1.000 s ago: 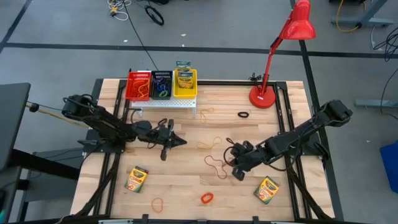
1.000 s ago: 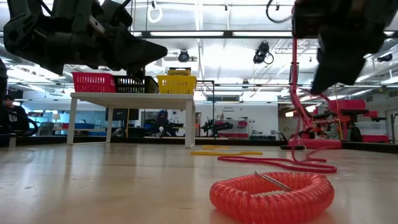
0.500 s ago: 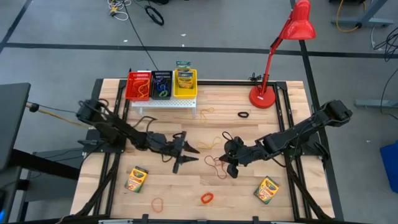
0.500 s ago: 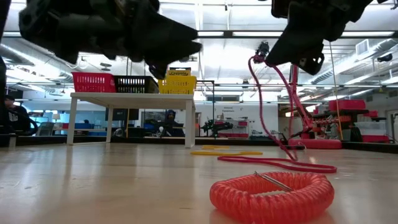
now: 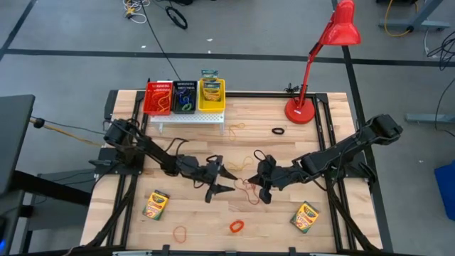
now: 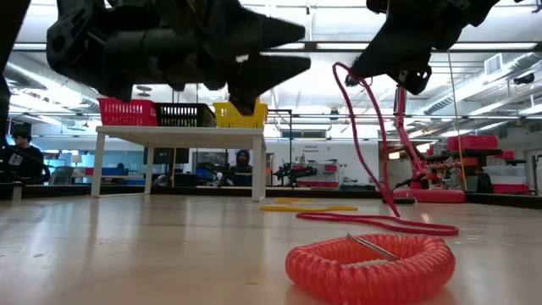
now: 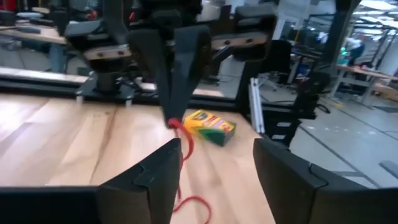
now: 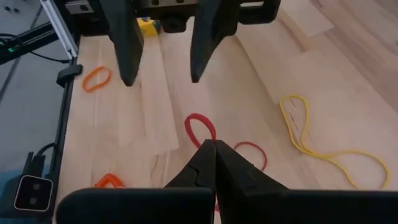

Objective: Pick & Place Office Desk Supplies
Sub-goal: Put the red rubber band into the red bin on the shelf

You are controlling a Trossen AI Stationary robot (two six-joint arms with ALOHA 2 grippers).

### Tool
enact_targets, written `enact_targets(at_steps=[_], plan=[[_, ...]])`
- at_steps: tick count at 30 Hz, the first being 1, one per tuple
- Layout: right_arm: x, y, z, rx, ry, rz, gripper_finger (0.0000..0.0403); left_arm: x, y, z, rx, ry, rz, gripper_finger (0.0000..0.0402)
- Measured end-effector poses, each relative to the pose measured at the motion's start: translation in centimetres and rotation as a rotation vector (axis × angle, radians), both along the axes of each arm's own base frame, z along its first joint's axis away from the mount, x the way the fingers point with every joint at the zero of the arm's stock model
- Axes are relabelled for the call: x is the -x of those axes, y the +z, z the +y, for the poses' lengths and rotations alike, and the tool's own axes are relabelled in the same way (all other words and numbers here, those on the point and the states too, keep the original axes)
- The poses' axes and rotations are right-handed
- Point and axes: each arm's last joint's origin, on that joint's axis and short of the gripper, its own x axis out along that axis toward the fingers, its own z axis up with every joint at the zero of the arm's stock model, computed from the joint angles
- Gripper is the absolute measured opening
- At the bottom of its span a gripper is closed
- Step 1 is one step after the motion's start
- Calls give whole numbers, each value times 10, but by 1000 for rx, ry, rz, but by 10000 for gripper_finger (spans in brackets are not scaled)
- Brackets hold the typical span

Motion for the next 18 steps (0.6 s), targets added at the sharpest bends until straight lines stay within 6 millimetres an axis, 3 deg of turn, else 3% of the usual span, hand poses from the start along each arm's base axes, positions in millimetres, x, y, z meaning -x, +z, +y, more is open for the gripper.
enact_targets(at_steps=[5,18], plan=[[-7,-3,3,14,21,-37,0,1,9,0,-6,-2,-29,226],[-18,-13,8,37,53,-80,0,2,7,-2,-16,24,-10,229]])
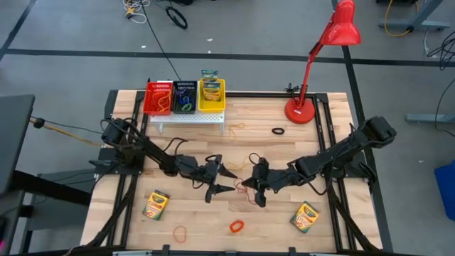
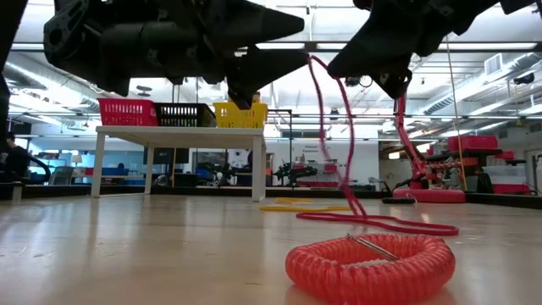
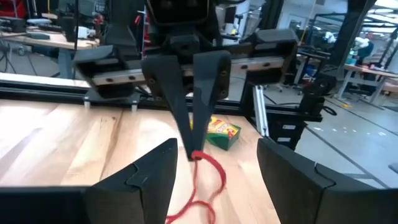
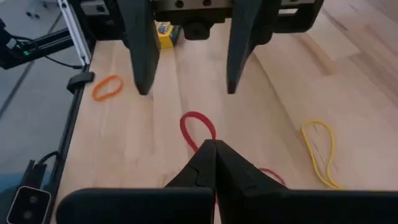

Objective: Pick & Place Office Desk Supplies
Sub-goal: Put the red rubber band into the red bin on the shelf

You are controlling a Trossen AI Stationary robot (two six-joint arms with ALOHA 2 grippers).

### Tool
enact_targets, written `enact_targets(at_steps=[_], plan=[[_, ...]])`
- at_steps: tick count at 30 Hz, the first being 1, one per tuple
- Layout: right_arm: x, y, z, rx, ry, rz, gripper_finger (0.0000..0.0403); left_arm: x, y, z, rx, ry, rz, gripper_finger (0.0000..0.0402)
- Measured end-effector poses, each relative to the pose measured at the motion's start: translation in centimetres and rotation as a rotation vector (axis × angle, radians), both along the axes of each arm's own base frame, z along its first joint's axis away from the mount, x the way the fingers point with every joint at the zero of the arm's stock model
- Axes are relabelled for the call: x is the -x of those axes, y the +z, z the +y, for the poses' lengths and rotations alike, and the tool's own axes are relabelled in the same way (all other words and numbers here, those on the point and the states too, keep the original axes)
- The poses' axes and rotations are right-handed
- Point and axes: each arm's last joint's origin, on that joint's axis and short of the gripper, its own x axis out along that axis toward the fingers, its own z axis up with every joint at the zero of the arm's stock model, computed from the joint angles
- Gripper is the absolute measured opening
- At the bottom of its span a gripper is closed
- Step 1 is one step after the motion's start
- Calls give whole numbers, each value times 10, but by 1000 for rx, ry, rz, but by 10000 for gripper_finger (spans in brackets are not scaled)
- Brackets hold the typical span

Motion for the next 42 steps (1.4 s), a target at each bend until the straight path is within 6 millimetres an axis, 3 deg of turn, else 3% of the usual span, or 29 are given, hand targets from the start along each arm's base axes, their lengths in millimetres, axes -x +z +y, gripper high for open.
enact_targets(at_steps=[13,28,33,39,42], plan=[[-3,5,0,43,-7,-64,0,-13,13,-10,-6,5,-5,234],[-3,6,0,46,-6,-75,0,-15,0,-12,-71,100,161,224],[-3,6,0,46,-6,-75,0,-15,-1,-12,-57,102,166,169],[-3,6,0,48,-7,-75,1,-14,-1,-11,-32,105,191,32],[-3,6,2,60,4,-76,11,-11,5,-10,-33,108,213,11]])
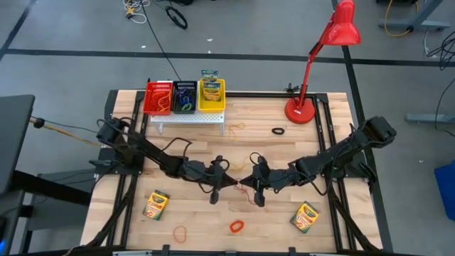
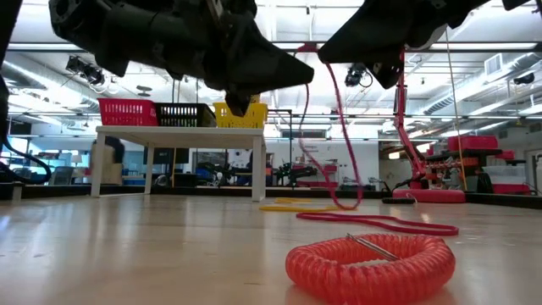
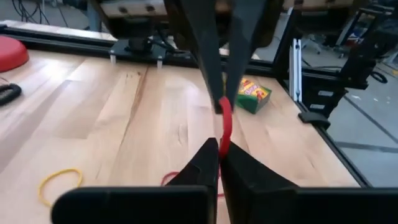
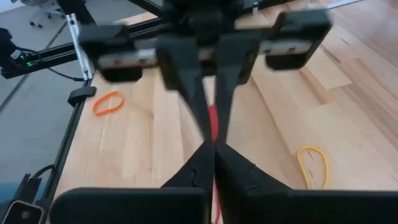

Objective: Pick & Place Office Desk Supplies
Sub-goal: Put the red rubber band into the red bin on the shelf

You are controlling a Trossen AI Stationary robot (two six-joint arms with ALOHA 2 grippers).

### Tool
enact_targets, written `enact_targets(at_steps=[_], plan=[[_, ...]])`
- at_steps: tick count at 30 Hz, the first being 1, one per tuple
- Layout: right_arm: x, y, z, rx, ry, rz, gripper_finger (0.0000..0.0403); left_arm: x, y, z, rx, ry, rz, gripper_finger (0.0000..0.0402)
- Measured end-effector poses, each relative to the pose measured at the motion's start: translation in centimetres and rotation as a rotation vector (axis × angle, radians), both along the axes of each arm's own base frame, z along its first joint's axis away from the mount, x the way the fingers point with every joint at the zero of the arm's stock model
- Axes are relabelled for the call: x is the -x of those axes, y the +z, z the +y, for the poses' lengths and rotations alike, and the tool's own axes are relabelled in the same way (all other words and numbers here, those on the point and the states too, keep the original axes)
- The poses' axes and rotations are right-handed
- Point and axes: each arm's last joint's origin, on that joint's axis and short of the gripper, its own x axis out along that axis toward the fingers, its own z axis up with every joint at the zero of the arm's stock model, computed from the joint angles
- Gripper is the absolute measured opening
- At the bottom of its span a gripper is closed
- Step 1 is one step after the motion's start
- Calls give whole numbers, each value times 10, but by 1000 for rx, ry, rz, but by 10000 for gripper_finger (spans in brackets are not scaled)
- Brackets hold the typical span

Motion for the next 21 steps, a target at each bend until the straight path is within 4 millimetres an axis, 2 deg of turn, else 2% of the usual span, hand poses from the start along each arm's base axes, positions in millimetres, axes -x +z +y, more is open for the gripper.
enact_targets(at_steps=[5,14,17,21], plan=[[1,2,2,-4,7,-7,43,13,12,5,-16,31,23,7],[10,5,-3,46,15,47,130,44,37,18,-70,149,119,7],[16,5,-6,99,32,103,128,57,52,23,-76,190,141,7],[22,2,-5,187,38,137,76,79,76,31,-89,237,145,7]])
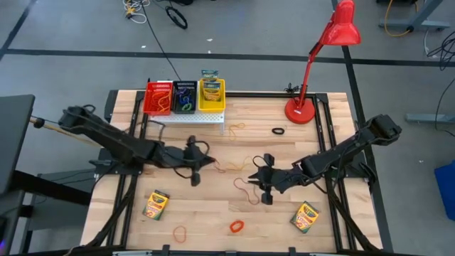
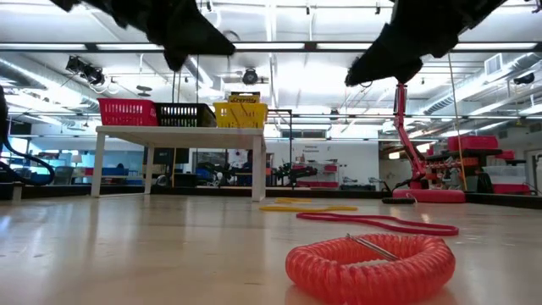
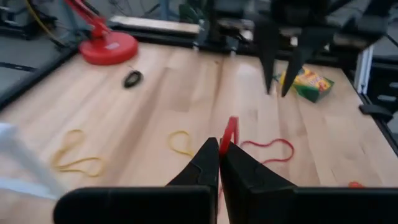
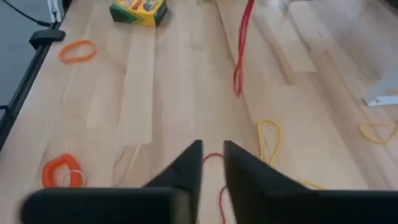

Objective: Pick & Place Office Desk Supplies
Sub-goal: Put the red rubber band into the red bin on the shelf

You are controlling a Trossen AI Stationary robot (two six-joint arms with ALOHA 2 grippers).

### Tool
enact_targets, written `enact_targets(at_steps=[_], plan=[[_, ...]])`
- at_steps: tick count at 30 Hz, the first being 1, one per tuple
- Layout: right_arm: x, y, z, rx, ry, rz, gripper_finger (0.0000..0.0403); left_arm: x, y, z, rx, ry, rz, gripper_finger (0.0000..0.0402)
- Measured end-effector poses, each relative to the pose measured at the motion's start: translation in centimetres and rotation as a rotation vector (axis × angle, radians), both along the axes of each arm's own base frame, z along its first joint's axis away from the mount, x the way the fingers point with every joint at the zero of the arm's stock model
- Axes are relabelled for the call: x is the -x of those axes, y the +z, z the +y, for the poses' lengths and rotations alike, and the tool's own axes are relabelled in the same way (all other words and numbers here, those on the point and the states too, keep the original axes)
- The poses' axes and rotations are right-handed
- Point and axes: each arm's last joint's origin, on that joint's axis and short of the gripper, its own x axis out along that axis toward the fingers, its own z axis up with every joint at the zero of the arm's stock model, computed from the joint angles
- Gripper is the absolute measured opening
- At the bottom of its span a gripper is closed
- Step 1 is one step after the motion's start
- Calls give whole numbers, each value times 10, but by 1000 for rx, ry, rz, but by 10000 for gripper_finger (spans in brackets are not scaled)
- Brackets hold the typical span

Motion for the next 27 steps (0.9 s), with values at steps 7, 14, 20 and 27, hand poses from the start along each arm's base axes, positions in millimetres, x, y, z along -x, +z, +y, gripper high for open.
enact_targets(at_steps=[7,14,20,27], plan=[[11,-28,-4,-23,5,-59,15,40,42,24,-29,124,45,7],[23,-46,-7,-94,-10,-156,6,79,116,43,-138,295,97,7],[28,-48,-4,-92,3,-215,6,111,155,70,-261,546,216,7],[30,-46,2,-59,5,-241,6,137,165,108,-259,731,306,7]])
